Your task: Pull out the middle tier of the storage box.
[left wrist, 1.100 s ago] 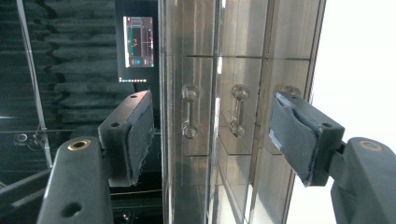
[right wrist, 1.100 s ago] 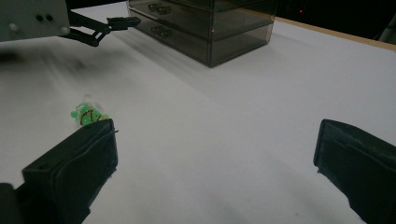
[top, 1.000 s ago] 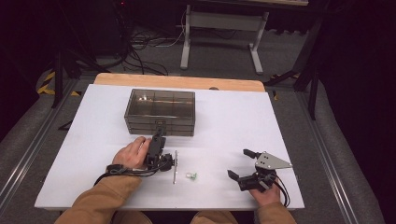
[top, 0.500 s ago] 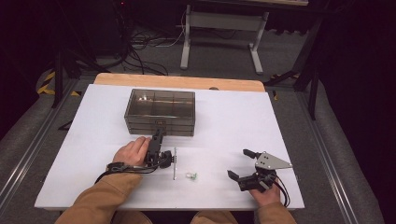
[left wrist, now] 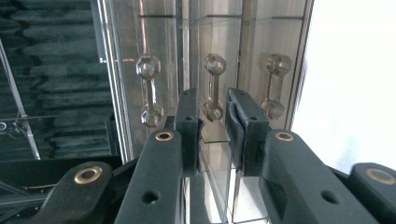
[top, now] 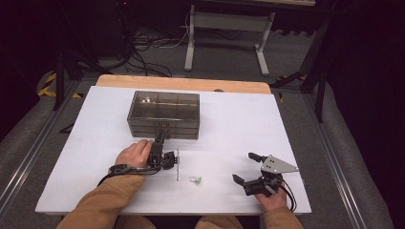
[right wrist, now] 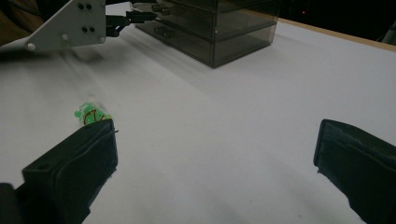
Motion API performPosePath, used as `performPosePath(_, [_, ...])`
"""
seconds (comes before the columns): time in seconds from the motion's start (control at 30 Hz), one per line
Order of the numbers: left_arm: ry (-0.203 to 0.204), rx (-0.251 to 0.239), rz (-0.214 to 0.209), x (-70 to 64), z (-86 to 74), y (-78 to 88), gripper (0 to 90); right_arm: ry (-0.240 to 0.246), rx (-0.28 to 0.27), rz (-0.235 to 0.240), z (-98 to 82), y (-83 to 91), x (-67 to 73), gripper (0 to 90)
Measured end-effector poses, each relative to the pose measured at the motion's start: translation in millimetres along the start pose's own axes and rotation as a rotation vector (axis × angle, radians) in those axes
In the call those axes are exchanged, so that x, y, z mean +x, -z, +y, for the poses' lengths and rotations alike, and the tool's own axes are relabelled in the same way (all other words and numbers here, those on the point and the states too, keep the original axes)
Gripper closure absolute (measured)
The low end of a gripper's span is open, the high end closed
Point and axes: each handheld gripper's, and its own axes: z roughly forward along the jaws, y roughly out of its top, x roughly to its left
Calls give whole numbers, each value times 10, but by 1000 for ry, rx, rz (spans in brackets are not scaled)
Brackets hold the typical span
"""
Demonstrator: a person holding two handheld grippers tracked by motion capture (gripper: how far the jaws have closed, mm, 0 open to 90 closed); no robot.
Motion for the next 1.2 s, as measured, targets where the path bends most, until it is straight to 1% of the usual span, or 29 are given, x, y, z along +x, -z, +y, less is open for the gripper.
performPosePath(0.03, [11,4,-5,-5,-3,-7,767,0,0,1,0,0,0,0])
performPosePath(0.13, [5,13,-15,1,-8,-27,791,1,0,4,0,0,3,0])
performPosePath(0.2, [4,21,-6,-4,-10,-37,801,2,0,6,0,0,4,0])
performPosePath(0.3, [1,21,-16,5,-10,-51,801,-2,-1,7,1,-1,7,0])
performPosePath(0.37, [2,21,-13,2,-12,-60,801,-1,-1,8,1,-1,7,0])
performPosePath(0.43, [12,18,-14,-1,-15,-74,800,3,-1,11,0,-2,6,0])
performPosePath(0.53, [8,25,-13,3,-12,-81,800,4,-1,12,0,-3,7,0])
performPosePath(0.67, [8,19,-9,-1,-18,-84,802,3,-1,12,0,-4,8,0])
performPosePath(0.8, [15,13,-17,7,-26,-82,807,3,0,13,0,-4,7,0])
performPosePath(0.83, [24,12,-22,10,-27,-82,808,3,0,13,0,-4,7,0])
performPosePath(1.07, [24,9,-36,39,-38,-68,810,-2,-1,13,1,0,6,0])
performPosePath(1.1, [32,2,-31,36,-41,-64,810,-2,0,13,0,0,5,0])
performPosePath(1.2, [27,4,-35,50,-42,-39,811,1,0,13,-1,2,1,0])
